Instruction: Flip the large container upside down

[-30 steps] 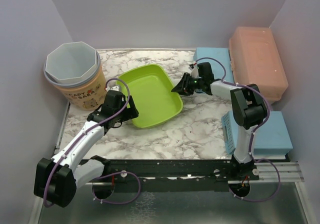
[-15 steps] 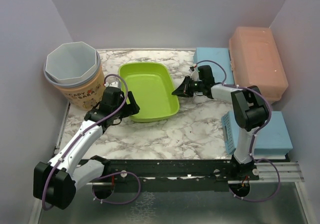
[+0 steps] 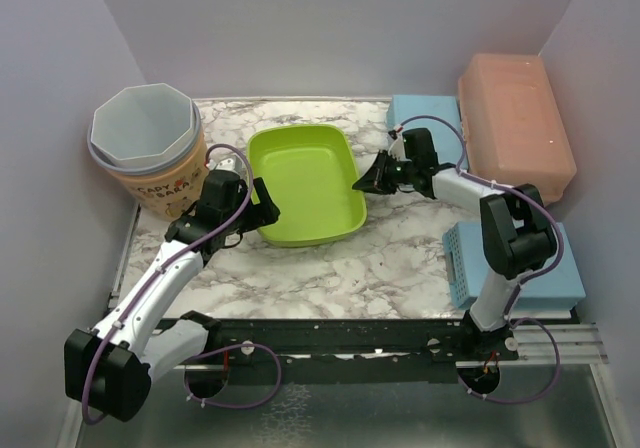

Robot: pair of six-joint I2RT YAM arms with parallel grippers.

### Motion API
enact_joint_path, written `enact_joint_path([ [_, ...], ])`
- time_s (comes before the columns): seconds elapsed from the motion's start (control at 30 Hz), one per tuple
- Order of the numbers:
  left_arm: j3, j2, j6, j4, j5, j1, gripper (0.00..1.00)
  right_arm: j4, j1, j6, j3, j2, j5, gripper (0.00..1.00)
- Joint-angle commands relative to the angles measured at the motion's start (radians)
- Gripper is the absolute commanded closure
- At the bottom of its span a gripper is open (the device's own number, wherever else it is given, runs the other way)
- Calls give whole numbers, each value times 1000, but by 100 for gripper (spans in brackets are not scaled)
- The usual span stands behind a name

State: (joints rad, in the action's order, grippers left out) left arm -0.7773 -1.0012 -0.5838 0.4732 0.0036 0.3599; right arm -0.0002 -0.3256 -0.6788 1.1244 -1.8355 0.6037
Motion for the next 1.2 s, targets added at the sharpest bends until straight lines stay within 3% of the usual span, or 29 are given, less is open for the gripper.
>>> enact_joint_path([
  [0.0,-33,23,-6,18,8,-3,12,-83,-3,64,7,93,-88,99],
  [0.53,-66,61,-16,33,-42,-3,11,-209,-89,255,3,293,-439,99],
  [0.87,-90,106,-24,52,-103,-2,9,-121,-275,524,-70,485,-788,99],
  [1.17,-129,118,-27,60,-109,-3,7,-24,-328,647,-165,606,-836,99],
])
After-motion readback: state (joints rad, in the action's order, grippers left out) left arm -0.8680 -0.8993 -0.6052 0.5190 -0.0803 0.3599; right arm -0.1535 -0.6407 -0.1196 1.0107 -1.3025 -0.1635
